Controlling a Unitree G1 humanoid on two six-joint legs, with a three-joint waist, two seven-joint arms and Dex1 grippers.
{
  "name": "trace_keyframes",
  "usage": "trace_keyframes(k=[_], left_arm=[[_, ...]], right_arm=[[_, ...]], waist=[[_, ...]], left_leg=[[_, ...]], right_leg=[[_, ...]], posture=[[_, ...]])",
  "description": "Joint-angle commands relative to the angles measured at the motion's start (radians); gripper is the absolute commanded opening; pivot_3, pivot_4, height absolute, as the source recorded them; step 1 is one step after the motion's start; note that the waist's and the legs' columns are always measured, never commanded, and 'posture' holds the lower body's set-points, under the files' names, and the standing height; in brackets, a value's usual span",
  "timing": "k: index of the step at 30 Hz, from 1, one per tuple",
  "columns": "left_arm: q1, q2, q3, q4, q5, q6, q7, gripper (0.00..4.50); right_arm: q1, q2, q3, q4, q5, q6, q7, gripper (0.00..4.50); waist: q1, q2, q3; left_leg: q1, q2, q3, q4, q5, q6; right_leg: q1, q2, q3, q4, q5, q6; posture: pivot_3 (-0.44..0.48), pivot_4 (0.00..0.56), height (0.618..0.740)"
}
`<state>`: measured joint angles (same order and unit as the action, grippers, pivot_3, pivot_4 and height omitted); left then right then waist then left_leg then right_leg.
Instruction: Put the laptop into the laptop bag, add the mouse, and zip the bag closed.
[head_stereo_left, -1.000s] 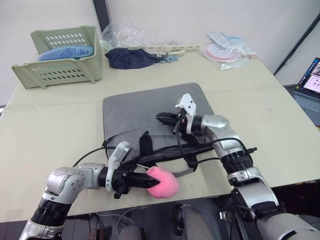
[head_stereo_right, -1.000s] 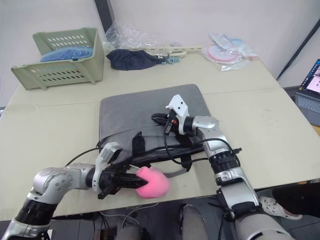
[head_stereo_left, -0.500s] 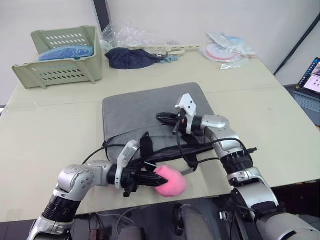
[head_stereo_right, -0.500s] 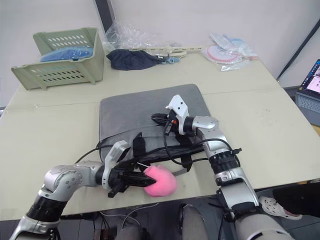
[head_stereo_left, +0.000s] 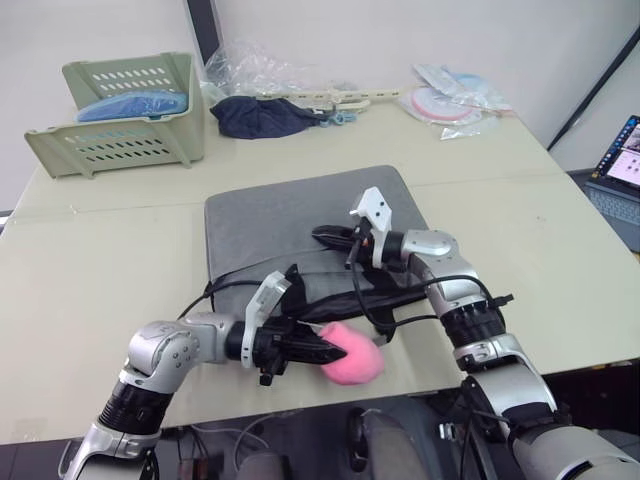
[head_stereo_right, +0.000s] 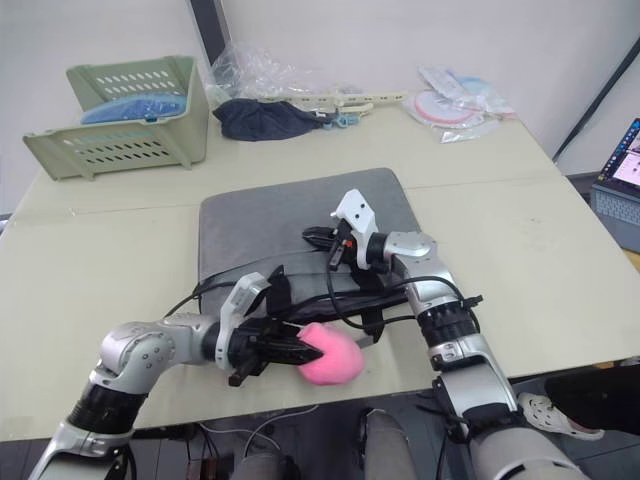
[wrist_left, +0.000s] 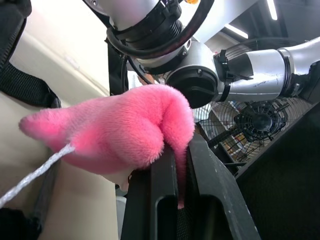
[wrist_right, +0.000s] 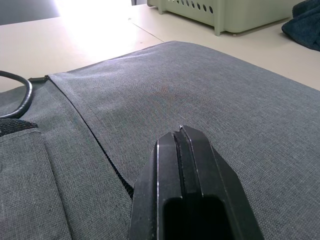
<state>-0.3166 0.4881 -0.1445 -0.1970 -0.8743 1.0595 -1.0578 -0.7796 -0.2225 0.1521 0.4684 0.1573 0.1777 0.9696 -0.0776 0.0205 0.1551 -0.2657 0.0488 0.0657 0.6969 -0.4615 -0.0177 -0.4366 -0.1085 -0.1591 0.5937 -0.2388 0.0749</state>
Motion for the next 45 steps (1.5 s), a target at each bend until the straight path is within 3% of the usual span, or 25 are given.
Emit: trace_keyframes(k=[1,15,18,21,23,24,27,30,37,40,45], left_arm=[[-0.019,-0.012,-0.023,-0.029,-0.021,0.000,-0.027,0.03],[-0.057,-0.022,-0.045,-0.017,-0.022,0.002,-0.042,0.03],[-0.043,-0.011,-0.017,-0.018,-0.026,0.007,-0.025,0.80],[-0.030,0.014,0.007,-0.027,-0.035,0.015,-0.027,2.01],[-0.016,0.031,0.019,-0.037,-0.038,0.016,-0.032,2.42],[-0.005,0.044,0.023,-0.050,-0.034,0.015,-0.029,2.95],[0.025,0.072,0.048,-0.089,-0.039,0.028,-0.001,3.76],[0.084,0.131,0.112,-0.146,-0.073,0.043,0.001,3.76],[0.262,0.332,0.413,-0.286,-0.188,0.074,0.028,3.76],[0.275,0.394,0.551,-0.274,-0.229,0.077,0.034,3.76],[0.212,0.474,0.677,-0.175,-0.228,0.039,0.053,3.76]], right_arm=[[0.044,0.018,0.067,0.082,-0.048,0.059,-0.003,0.00],[0.044,0.027,0.069,0.083,-0.048,0.058,-0.005,0.00],[0.048,0.025,0.069,0.079,-0.048,0.059,-0.005,0.00],[0.049,0.022,0.068,0.077,-0.048,0.058,-0.003,0.00],[0.049,0.022,0.068,0.078,-0.048,0.057,-0.004,0.00],[0.048,0.023,0.069,0.077,-0.049,0.057,-0.004,0.00],[0.045,0.024,0.067,0.077,-0.049,0.058,-0.004,0.00],[0.045,0.024,0.065,0.076,-0.049,0.057,-0.005,0.00],[0.048,0.025,0.064,0.076,-0.049,0.054,-0.003,0.00],[0.042,0.027,0.063,0.081,-0.049,0.050,-0.004,0.00],[0.033,0.027,0.063,0.067,-0.049,0.051,-0.002,0.00]], waist=[[0.000,0.000,0.000],[0.000,0.000,0.000],[0.000,0.000,0.000],[-0.001,0.000,0.000],[-0.001,0.000,0.000],[-0.001,0.000,0.000],[-0.004,0.000,0.000],[-0.005,0.001,0.000],[-0.003,0.003,0.001],[-0.004,0.003,0.001],[-0.006,0.004,0.002]], left_leg=[[0.000,0.000,0.000,0.000,0.000,0.000],[0.000,0.000,0.000,0.000,0.000,0.000],[0.000,0.000,0.000,0.000,0.000,0.000],[0.000,0.000,-0.001,0.000,0.000,0.000],[0.000,0.000,-0.001,0.000,0.000,0.000],[0.000,0.000,-0.001,0.000,0.000,0.000],[0.000,0.001,-0.001,0.000,0.000,0.000],[0.000,0.001,-0.003,0.000,0.000,0.000],[0.000,0.002,-0.007,0.000,0.000,0.000],[0.000,0.002,-0.007,0.000,0.000,-0.001],[0.000,0.002,-0.006,-0.002,-0.001,-0.002]], right_leg=[[0.000,0.000,0.000,0.000,0.000,0.000],[0.000,0.000,0.000,0.000,0.000,0.000],[0.000,0.000,0.000,0.000,0.000,0.000],[0.000,0.000,0.000,0.000,0.000,0.000],[0.000,0.000,0.000,0.000,0.000,0.000],[0.000,0.000,0.000,0.000,0.000,0.000],[0.000,0.000,0.000,0.000,0.000,0.000],[0.000,0.000,0.001,0.000,0.000,0.000],[-0.001,-0.001,0.004,0.000,0.000,-0.001],[-0.002,-0.001,0.004,0.000,0.000,-0.001],[-0.002,0.000,0.002,0.000,-0.001,-0.002]], posture=[[0.000,0.150,0.740],[0.000,0.150,0.740],[0.000,0.150,0.740],[0.000,0.150,0.740],[0.000,0.150,0.740],[0.000,0.150,0.740],[0.000,0.150,0.740],[0.000,0.150,0.740],[0.000,0.150,0.740],[0.000,0.150,0.740],[0.000,0.150,0.740]])
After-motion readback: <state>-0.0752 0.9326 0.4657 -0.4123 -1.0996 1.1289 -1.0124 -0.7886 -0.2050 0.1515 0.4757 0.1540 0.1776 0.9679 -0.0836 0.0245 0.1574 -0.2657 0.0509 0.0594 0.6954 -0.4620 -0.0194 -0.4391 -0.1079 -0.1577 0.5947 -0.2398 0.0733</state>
